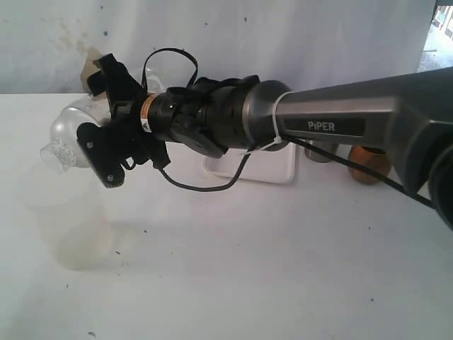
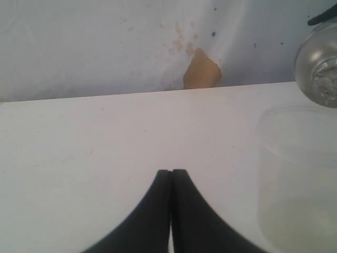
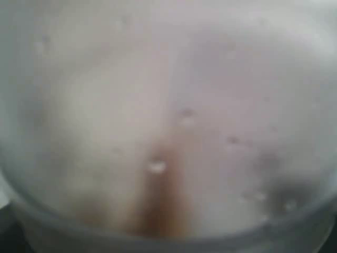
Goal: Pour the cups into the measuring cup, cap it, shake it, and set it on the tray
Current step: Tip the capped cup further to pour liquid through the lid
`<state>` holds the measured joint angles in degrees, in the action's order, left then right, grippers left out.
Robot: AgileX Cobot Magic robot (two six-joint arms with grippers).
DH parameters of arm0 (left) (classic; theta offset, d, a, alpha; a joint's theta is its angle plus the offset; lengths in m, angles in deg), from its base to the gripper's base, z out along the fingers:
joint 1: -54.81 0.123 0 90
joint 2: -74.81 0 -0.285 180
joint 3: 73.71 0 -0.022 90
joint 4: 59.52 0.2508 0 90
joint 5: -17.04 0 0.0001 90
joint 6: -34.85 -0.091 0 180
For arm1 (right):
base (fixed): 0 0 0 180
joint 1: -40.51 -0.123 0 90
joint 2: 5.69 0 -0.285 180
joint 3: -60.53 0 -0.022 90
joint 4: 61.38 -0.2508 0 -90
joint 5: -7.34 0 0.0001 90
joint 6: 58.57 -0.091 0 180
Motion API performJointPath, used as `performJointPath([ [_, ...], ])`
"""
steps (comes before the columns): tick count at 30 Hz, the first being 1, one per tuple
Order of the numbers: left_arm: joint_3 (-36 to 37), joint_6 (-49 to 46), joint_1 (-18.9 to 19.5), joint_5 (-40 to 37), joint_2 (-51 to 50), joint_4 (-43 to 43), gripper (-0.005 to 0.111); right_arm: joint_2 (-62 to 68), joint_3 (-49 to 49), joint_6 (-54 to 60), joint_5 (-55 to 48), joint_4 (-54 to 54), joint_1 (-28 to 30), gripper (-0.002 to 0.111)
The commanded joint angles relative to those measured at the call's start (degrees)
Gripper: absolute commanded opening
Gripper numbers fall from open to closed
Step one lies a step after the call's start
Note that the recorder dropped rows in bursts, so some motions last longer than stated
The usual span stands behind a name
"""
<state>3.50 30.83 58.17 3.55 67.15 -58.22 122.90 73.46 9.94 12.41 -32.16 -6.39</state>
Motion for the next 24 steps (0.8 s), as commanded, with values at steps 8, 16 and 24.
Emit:
performJointPath([
  [8, 0.0, 0.1, -0.1, 0.2, -0.1, -0.4, 0.0, -0.8, 0.8, 8.9, 5.3, 0.3, -0.1, 0.0],
  [16, 0.0, 0.1, -0.1, 0.2, -0.1, -0.4, 0.0, -0.8, 0.8, 12.5, 6.3, -0.2, -0.7, 0.0],
  [24, 0.0, 0.1, -0.1, 0.2, -0.1, -0.4, 0.0, -0.8, 1.5, 13.7, 6.1, -1.0, -0.7, 0.0],
])
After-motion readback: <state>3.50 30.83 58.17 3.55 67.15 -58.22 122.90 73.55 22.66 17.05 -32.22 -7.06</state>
